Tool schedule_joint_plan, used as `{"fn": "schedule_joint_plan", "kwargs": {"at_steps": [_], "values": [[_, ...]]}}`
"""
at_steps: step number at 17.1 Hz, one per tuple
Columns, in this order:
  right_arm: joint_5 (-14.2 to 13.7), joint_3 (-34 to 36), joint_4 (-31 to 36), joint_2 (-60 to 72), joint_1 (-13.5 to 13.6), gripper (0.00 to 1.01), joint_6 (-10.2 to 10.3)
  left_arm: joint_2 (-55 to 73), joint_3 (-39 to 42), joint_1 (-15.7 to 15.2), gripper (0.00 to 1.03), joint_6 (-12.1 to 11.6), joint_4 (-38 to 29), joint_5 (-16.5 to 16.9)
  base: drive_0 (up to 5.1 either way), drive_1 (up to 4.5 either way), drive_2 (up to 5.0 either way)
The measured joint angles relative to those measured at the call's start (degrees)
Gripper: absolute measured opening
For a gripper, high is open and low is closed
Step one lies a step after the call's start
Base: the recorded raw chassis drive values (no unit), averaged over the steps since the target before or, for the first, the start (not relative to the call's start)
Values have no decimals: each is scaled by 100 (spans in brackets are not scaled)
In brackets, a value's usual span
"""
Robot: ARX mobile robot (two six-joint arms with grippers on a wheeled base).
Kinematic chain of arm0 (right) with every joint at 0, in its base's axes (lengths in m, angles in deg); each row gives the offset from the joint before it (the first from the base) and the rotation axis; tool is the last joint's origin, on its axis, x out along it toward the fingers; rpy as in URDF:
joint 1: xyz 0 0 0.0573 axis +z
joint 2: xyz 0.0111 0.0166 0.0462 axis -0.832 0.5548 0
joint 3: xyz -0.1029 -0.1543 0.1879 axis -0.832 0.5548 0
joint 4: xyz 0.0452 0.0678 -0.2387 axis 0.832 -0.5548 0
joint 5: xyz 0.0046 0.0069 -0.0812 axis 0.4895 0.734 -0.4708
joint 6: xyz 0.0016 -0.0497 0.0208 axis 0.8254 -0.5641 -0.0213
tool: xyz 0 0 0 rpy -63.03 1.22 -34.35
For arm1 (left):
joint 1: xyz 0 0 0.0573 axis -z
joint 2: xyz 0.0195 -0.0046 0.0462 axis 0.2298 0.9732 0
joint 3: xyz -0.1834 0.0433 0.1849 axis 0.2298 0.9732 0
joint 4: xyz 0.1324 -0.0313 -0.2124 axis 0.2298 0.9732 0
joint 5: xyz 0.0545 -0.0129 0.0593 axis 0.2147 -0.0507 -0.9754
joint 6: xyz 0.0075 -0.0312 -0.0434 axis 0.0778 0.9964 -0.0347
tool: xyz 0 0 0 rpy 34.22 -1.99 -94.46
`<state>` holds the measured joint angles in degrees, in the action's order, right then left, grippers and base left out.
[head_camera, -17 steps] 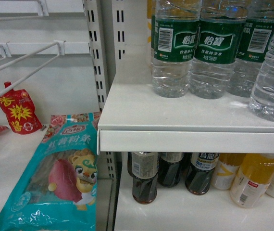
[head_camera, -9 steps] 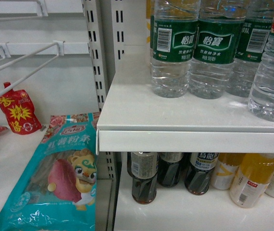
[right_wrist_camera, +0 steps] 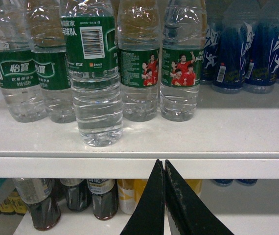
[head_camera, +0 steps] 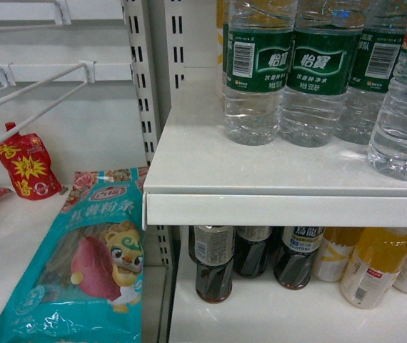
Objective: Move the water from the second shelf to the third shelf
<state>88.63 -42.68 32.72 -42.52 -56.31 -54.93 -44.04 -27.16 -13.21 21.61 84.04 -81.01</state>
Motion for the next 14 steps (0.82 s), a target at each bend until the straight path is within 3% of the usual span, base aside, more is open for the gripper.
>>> {"fn": "schedule_joint_plan", "kwargs": {"at_steps": [12, 13, 14], "values": [[-2, 238, 24, -260, 0, 3, -2, 0, 0, 0, 98, 0, 0, 0, 0, 0, 0], [0, 238, 24, -260, 0, 10, -2, 0, 2, 0, 98, 0, 0, 2, 0, 0, 0], [-2, 238, 24, -260, 0, 23, -2, 0, 0, 0, 98, 0, 0, 2, 0, 0, 0]]}}
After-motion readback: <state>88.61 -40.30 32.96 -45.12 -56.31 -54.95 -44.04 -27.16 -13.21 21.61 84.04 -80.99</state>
